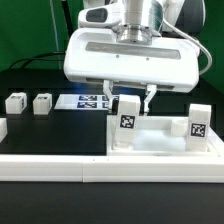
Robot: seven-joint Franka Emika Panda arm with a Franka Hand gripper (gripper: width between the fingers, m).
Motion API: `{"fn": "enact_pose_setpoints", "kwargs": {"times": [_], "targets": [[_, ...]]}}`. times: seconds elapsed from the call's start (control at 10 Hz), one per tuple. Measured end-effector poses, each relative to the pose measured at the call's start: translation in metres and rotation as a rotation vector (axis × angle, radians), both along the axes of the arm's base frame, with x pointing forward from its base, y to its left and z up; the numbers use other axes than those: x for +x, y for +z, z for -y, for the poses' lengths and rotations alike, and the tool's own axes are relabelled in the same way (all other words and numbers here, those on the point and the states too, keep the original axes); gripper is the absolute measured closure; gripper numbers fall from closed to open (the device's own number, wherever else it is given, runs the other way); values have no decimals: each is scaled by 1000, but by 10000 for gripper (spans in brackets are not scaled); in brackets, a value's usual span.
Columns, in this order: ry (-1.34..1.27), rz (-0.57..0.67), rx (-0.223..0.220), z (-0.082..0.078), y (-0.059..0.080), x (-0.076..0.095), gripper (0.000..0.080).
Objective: Assemble square table
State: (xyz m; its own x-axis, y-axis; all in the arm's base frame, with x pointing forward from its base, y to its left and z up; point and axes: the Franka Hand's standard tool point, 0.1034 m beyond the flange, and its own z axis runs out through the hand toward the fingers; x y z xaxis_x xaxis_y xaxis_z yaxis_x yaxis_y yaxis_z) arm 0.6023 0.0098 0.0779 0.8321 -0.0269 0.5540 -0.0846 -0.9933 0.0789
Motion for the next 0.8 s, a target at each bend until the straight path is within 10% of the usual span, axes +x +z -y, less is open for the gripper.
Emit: {"fn": "enact_pose_setpoints", "kwargs": {"times": [0.1, 0.3, 0.8], "targets": [[0, -3, 0, 0, -1, 0, 508], [0, -3, 0, 0, -1, 0, 188], [0, -3, 0, 0, -1, 0, 151]]}}
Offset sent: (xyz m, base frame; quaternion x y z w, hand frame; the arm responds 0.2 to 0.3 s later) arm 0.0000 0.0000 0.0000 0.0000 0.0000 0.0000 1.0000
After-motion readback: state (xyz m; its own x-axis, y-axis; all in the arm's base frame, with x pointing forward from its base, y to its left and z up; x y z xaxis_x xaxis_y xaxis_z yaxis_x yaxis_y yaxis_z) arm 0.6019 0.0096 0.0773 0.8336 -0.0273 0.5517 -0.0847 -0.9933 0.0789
